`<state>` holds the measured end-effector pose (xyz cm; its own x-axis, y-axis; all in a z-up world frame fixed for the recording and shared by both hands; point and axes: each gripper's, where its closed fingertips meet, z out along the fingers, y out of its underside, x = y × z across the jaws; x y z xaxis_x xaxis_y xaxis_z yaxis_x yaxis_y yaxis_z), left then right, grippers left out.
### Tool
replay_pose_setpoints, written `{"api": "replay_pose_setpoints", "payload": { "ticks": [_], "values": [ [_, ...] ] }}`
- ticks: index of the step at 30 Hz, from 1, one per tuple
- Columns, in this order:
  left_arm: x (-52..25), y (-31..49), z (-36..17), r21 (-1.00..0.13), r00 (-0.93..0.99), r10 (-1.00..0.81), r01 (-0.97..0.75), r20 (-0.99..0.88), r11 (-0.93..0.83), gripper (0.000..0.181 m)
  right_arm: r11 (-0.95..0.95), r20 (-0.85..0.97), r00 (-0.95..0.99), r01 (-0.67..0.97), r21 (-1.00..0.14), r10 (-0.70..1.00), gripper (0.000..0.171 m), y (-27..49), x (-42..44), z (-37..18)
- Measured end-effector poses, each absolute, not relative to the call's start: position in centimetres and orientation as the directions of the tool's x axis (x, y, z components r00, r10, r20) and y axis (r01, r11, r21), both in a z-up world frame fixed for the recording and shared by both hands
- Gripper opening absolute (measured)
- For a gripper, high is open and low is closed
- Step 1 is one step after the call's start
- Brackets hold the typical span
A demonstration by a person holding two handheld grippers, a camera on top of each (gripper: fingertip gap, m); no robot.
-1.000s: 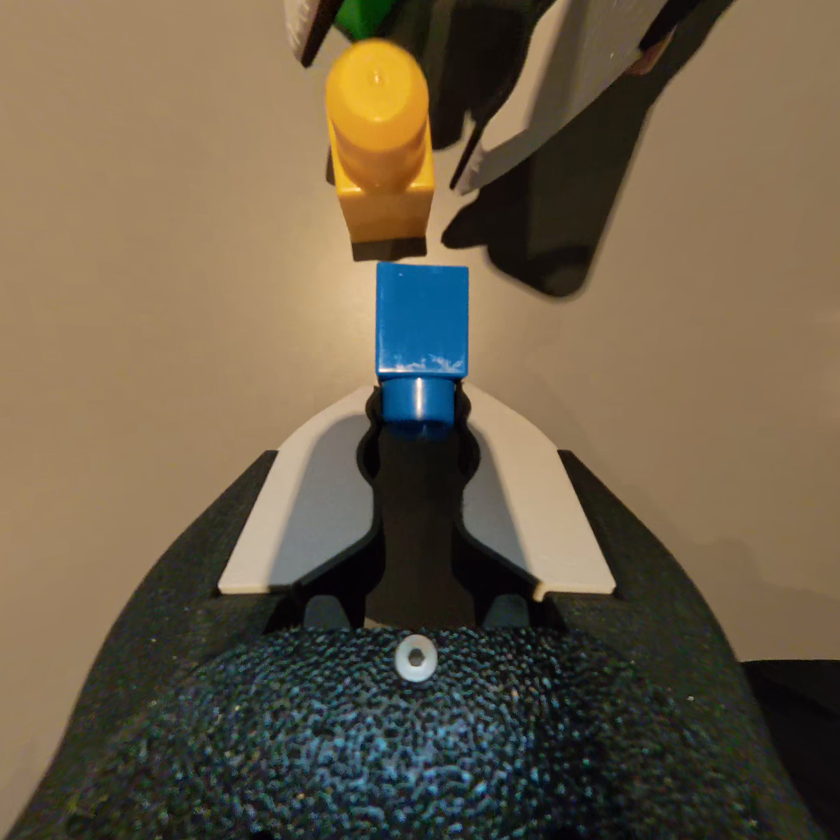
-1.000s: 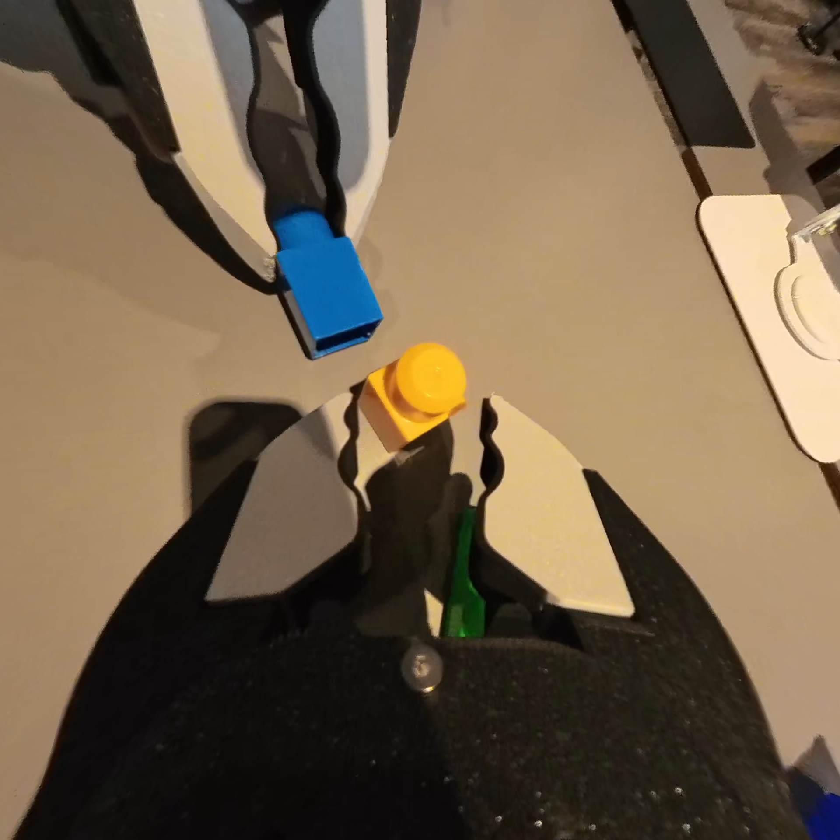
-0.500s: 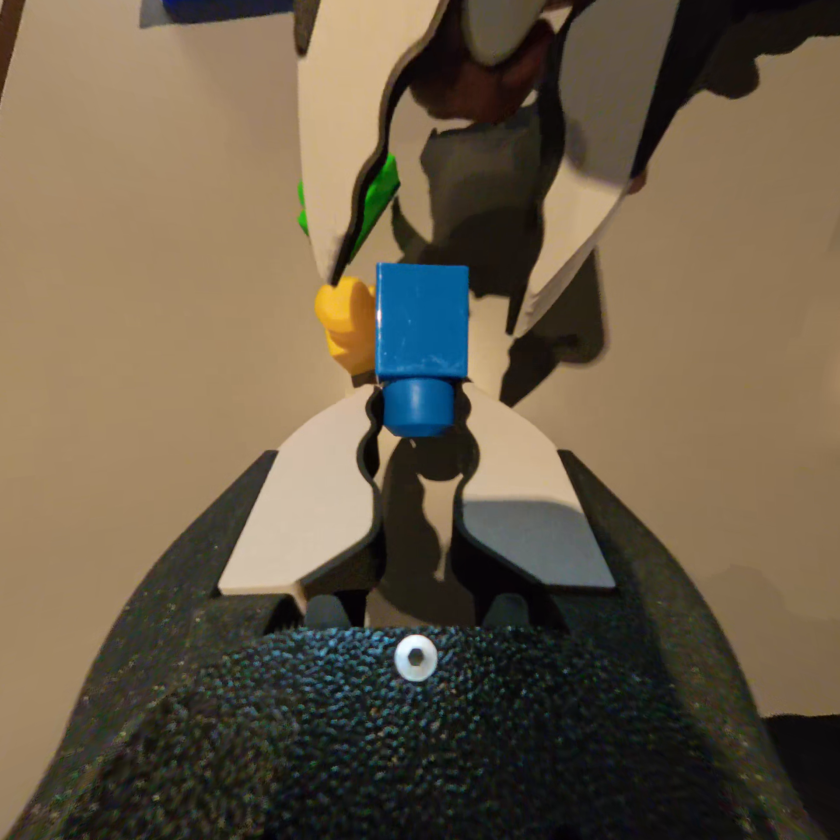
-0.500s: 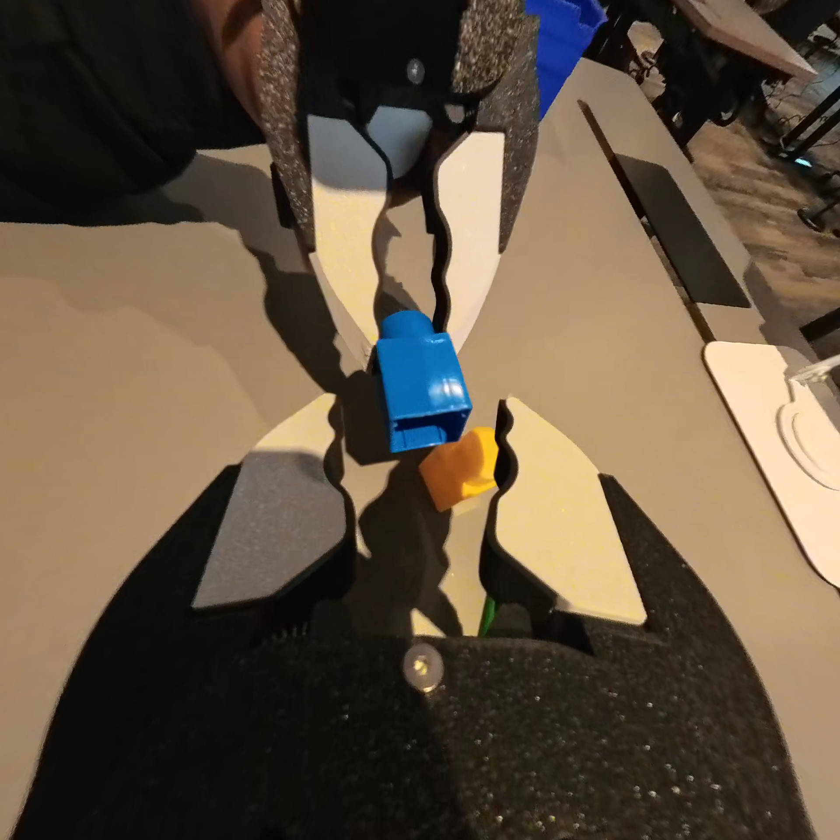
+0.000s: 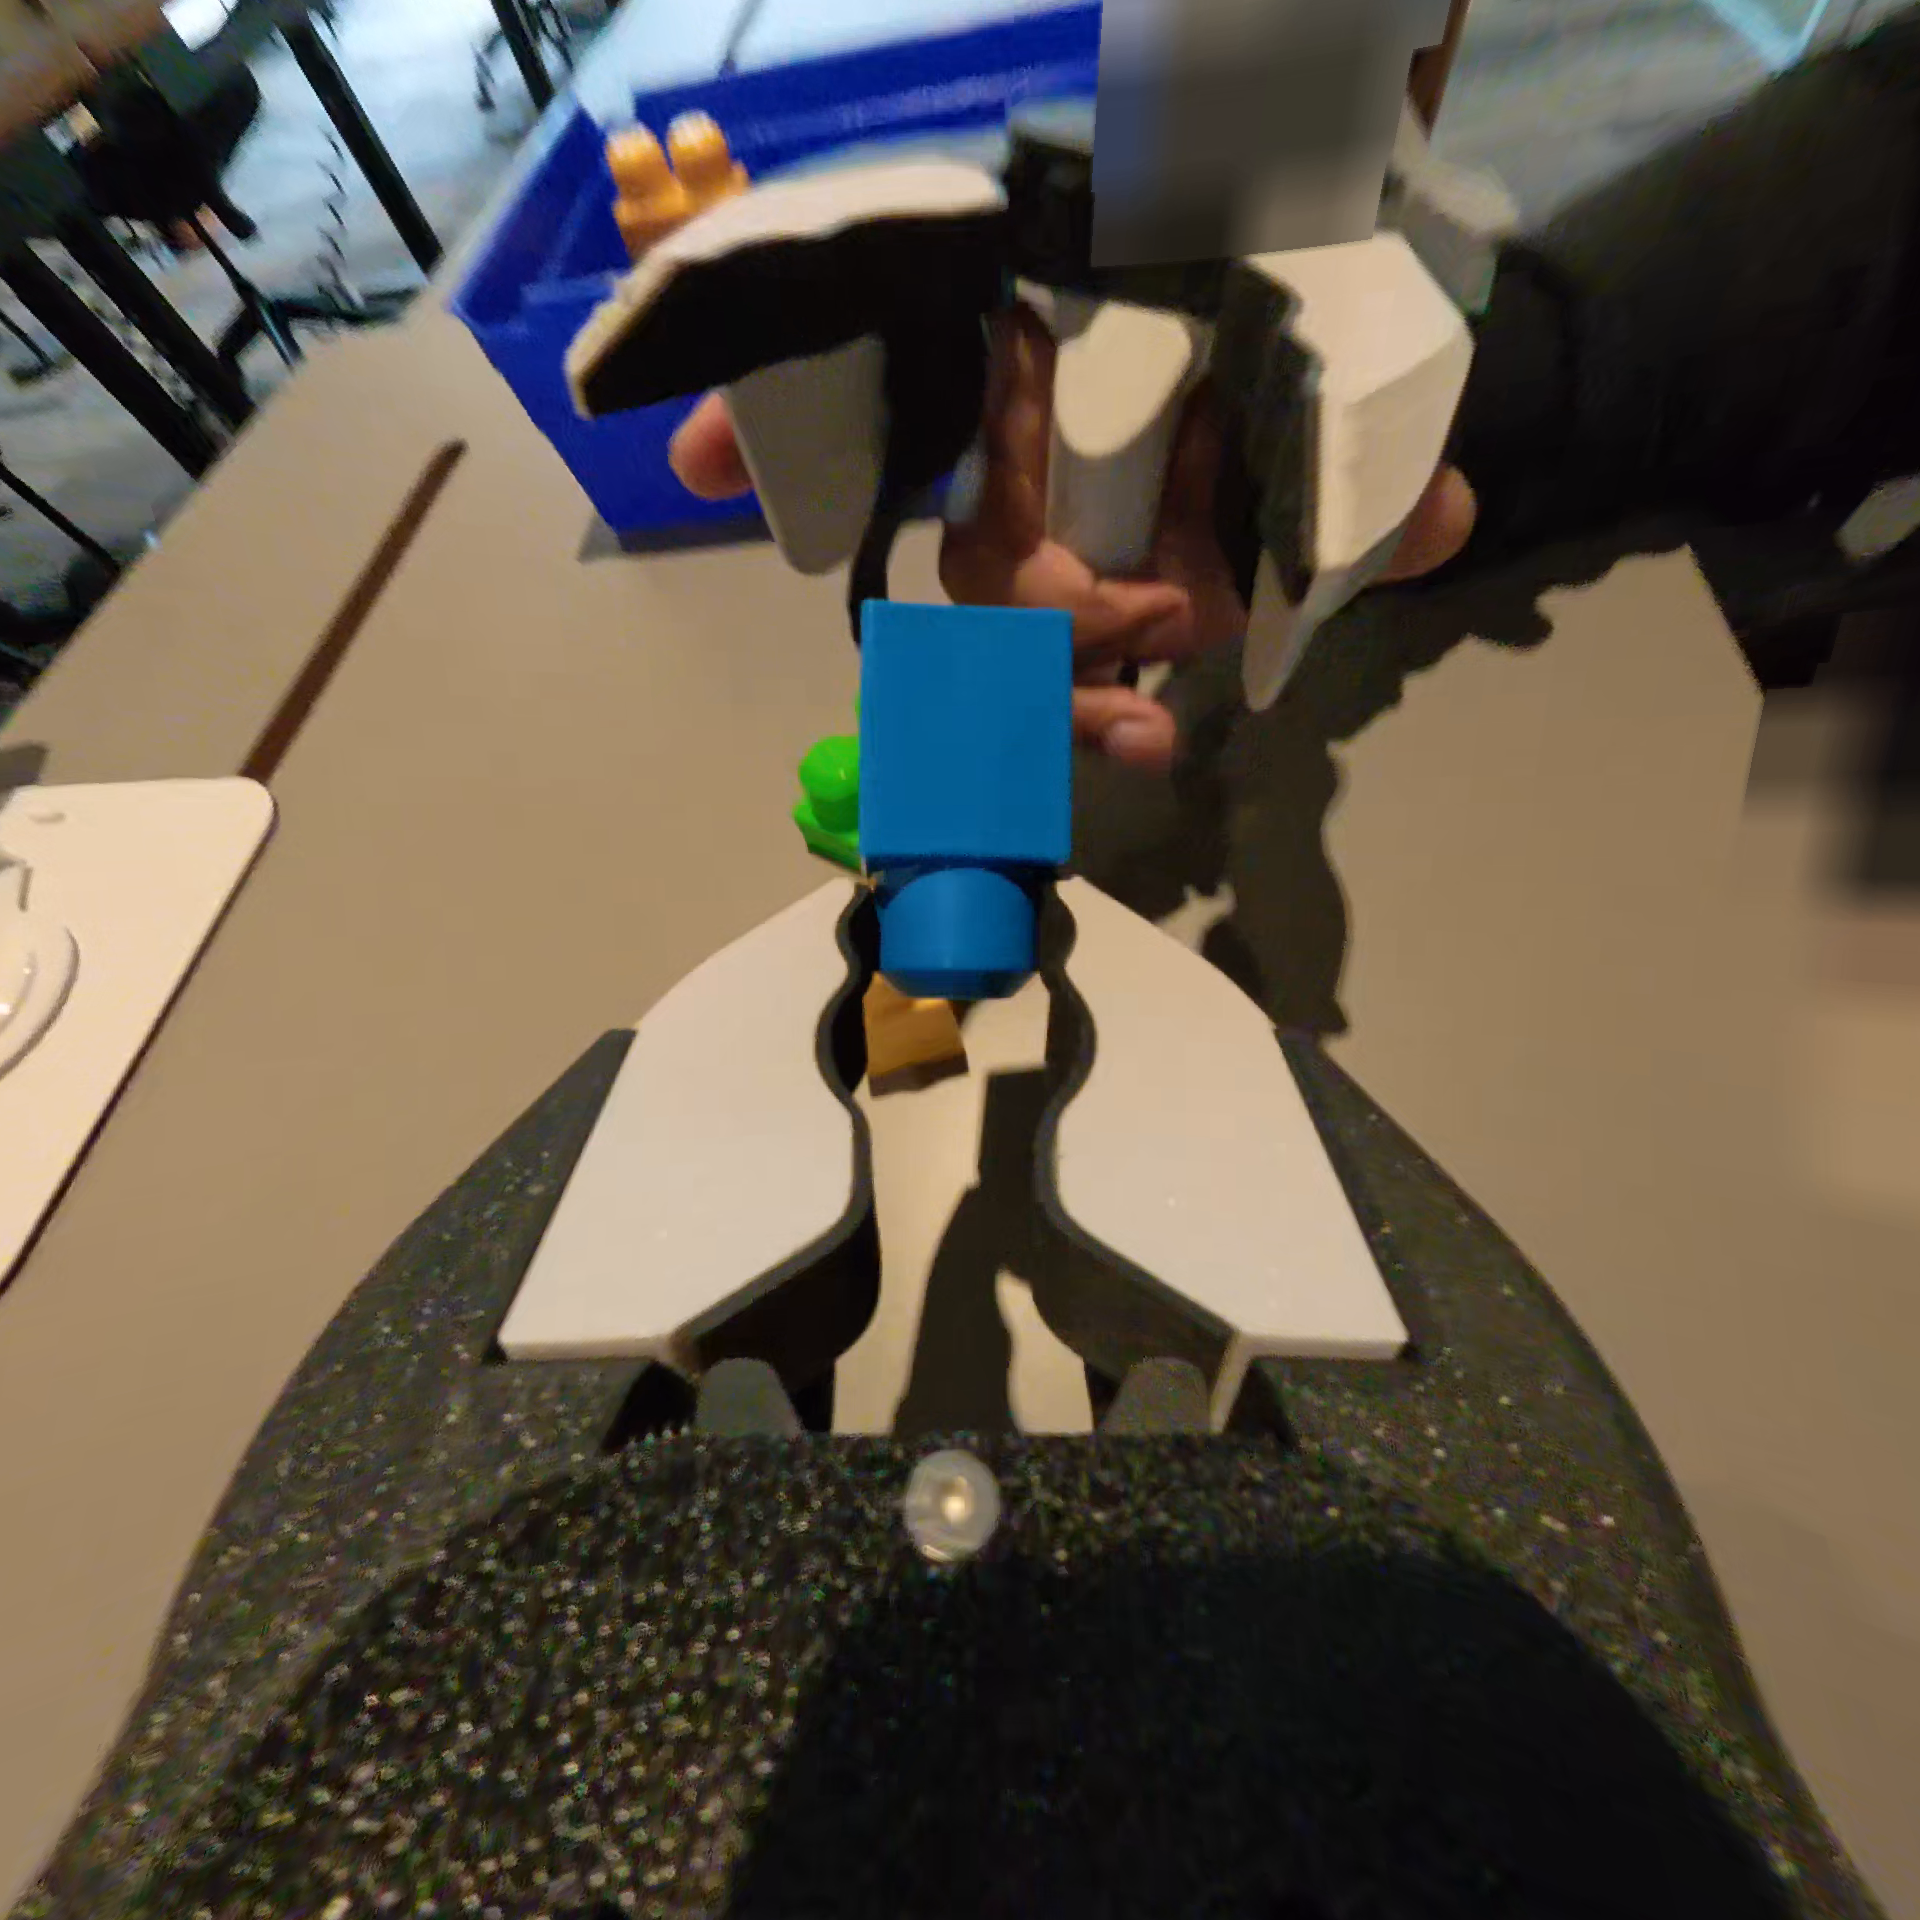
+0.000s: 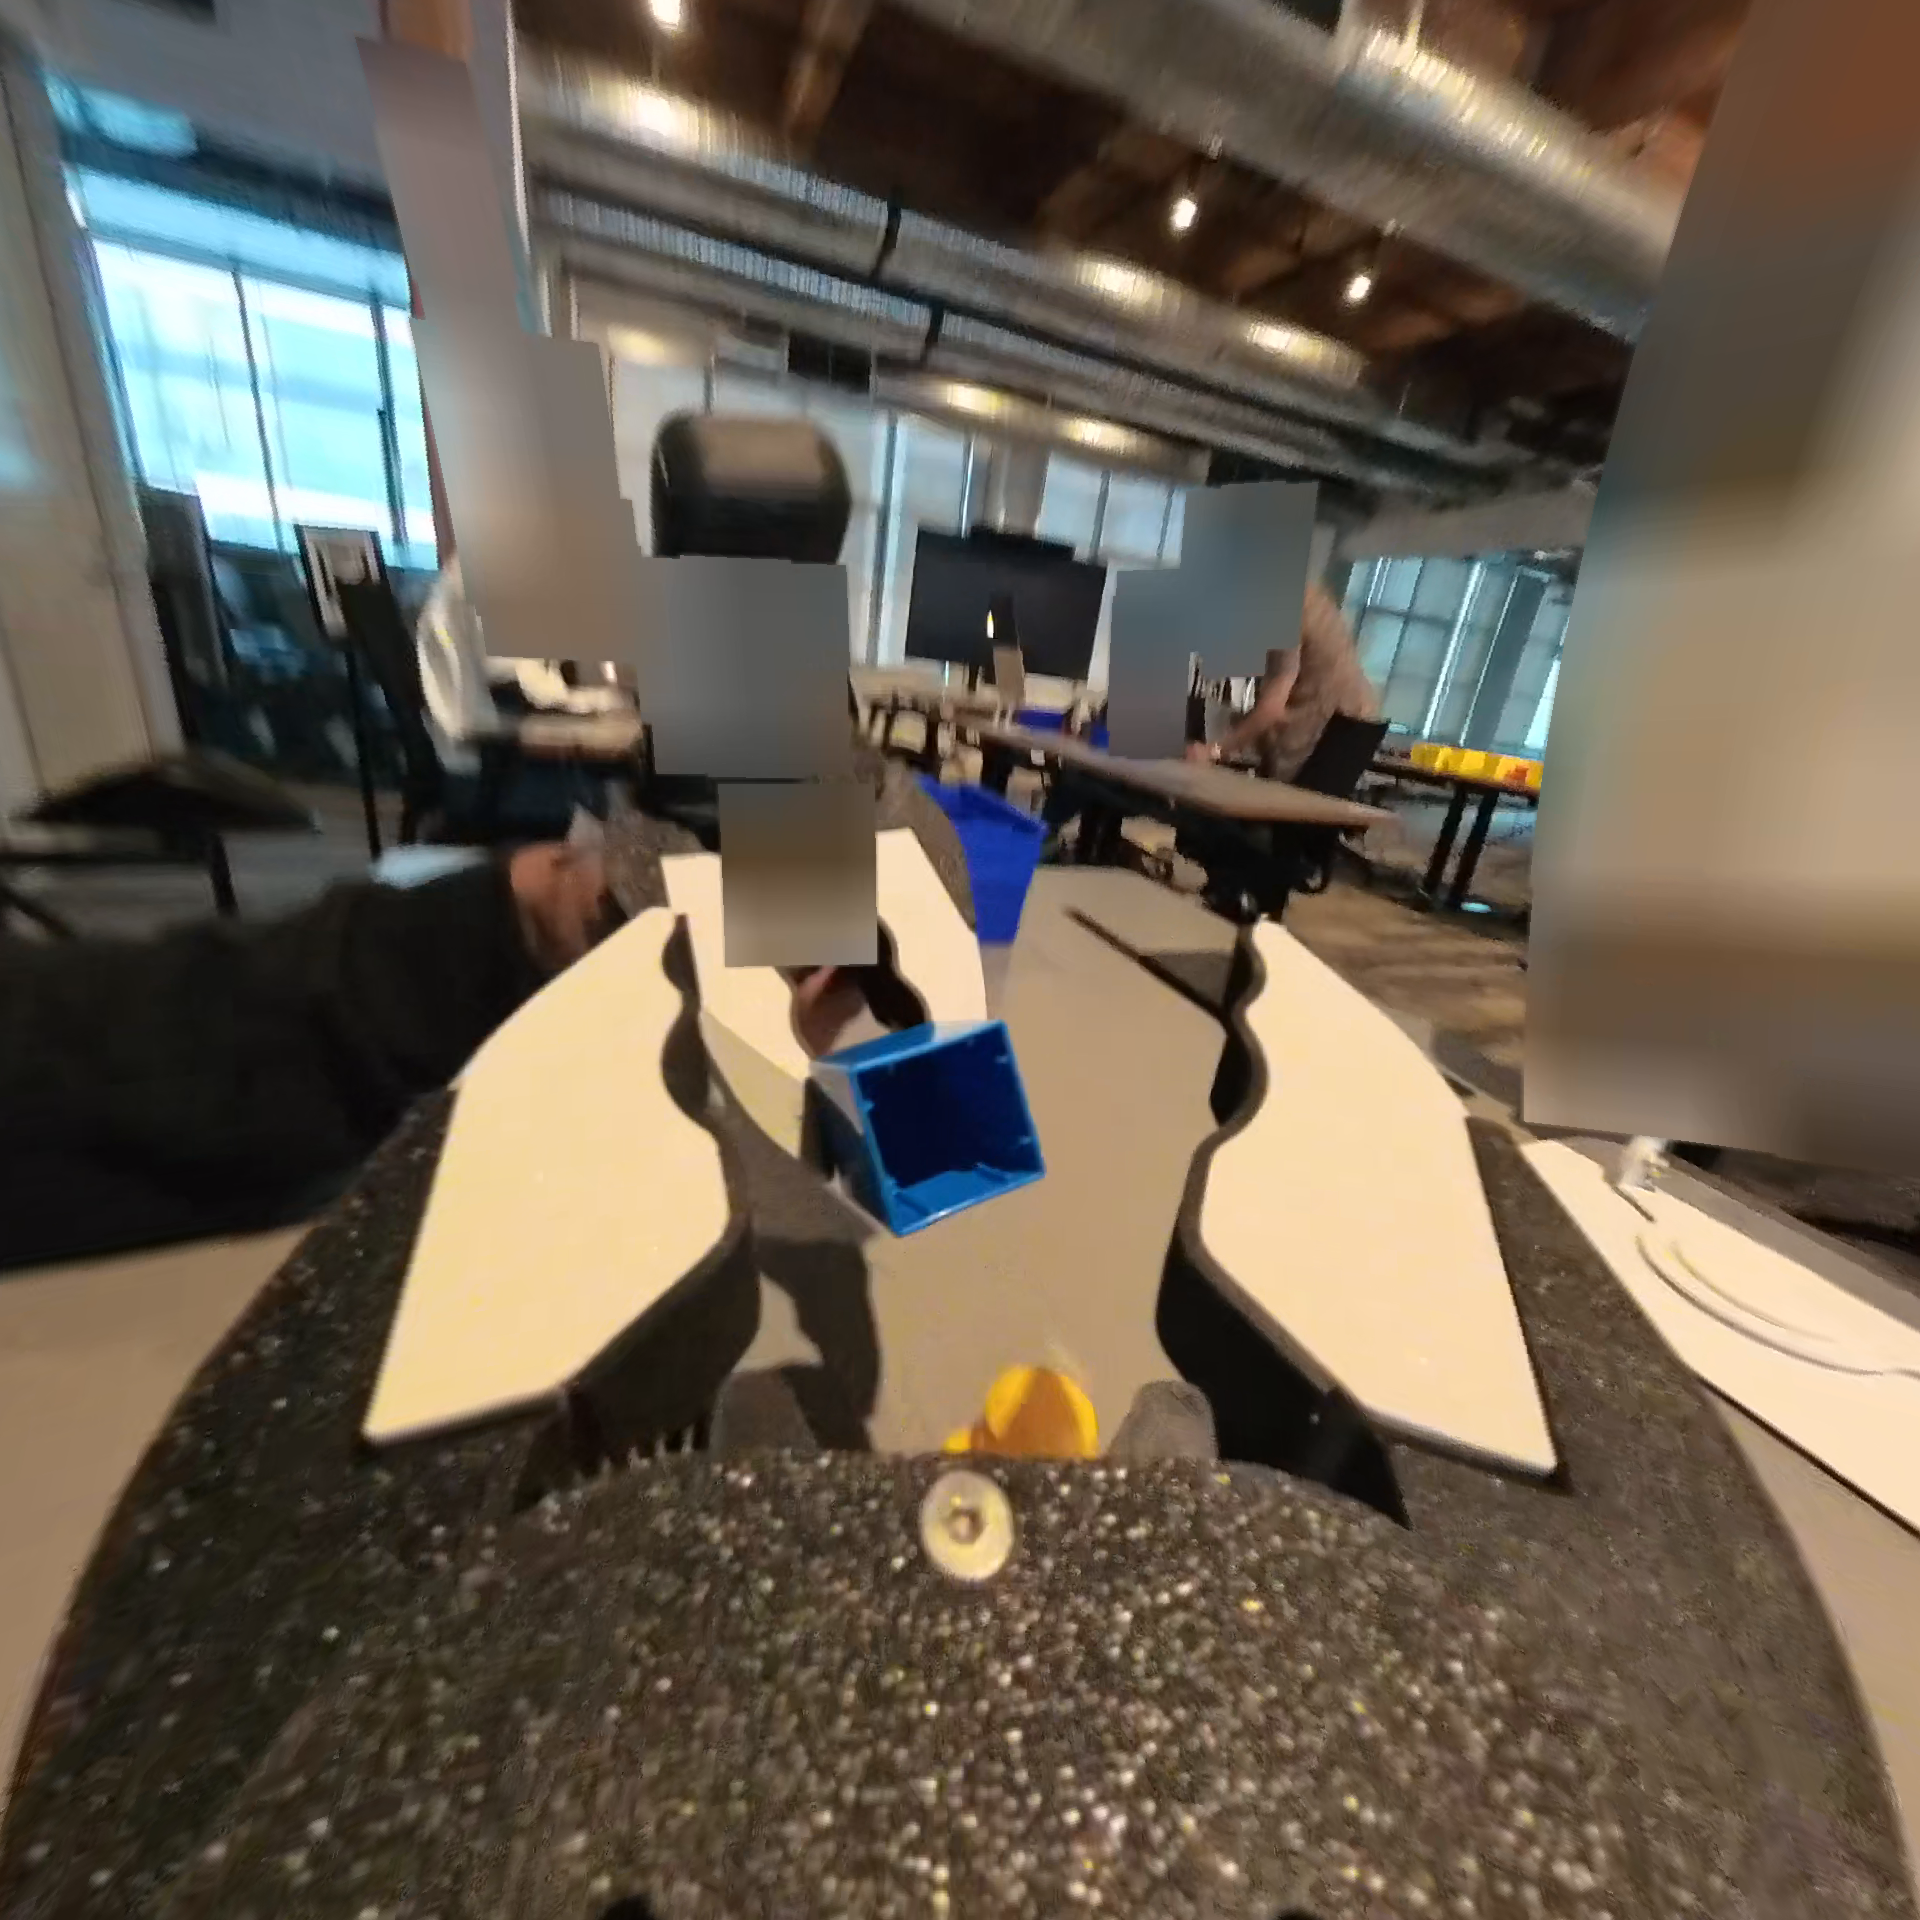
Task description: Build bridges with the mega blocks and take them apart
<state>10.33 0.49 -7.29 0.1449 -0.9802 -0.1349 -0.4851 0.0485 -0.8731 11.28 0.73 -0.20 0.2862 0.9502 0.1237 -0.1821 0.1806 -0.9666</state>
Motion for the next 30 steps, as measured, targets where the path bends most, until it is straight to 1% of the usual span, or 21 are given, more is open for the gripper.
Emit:
{"api": "replay_pose_setpoints", "payload": {
  "ticks": [1,4,6,8,10,12,13,15,19,21,30],
  "values": [
    [10.4,0.5,-6.6,-0.898,0.148,-0.982,-0.438,-0.121,0.044,0.03,0.163,0.091,0.283,-0.242,-0.956,0.955,0.1,0.7,11.6,0.6],
    [10.8,0.2,-5.1,-0.951,0.13,-0.99,-0.308,-0.059,0.016,0.029,0.119,0.009,0.25,-0.429,-0.896,0.968,0.101,0.3,13.2,3.2],
    [10.7,0.4,-5.6,-0.942,0.138,-0.99,-0.334,-0.034,-0.014,0.029,0.104,-0.031,0.25,-0.507,-0.855,0.968,0.102,0.5,14.4,4.5],
    [9.7,1.1,-7.1,-0.891,0.189,-0.981,-0.452,-0.046,-0.046,0.03,0.108,-0.043,0.257,-0.546,-0.831,0.965,0.102,0.7,15.2,5.2],
    [7.7,1.6,-8.8,-0.798,0.252,-0.965,-0.595,-0.073,-0.095,0.03,0.122,-0.034,0.285,-0.511,-0.851,0.958,0.097,1.1,15.3,5.0],
    [5.2,2.2,-10.9,-0.657,0.322,-0.94,-0.734,-0.111,-0.174,0.03,0.127,-0.007,0.297,-0.43,-0.894,0.955,0.091,1.4,14.6,4.0],
    [4.3,2.0,-11.7,-0.598,0.33,-0.936,-0.777,-0.121,-0.197,0.03,0.13,0.007,0.295,-0.401,-0.907,0.955,0.091,1.4,14.3,3.7],
    [3.7,1.2,-13.2,-0.516,0.311,-0.946,-0.827,-0.092,-0.222,0.03,0.145,0.034,0.287,-0.373,-0.916,0.957,0.09,1.0,13.7,3.2],
    [4.1,-0.1,-16.1,-0.405,0.257,-0.966,-0.885,-0.011,-0.231,0.03,0.183,0.087,0.294,-0.318,-0.93,0.952,0.09,0.6,12.7,2.4],
    [4.2,0.0,-16.9,-0.37,0.261,-0.965,-0.897,-0.004,-0.241,0.03,0.193,0.1,0.294,-0.308,-0.932,0.951,0.09,0.5,12.5,2.3],
    [4.6,0.0,-18.2,-0.341,0.269,-0.963,-0.903,0.025,-0.262,0.031,0.187,0.099,0.293,-0.291,-0.938,0.951,0.09,0.6,12.4,1.9]
  ]
}}
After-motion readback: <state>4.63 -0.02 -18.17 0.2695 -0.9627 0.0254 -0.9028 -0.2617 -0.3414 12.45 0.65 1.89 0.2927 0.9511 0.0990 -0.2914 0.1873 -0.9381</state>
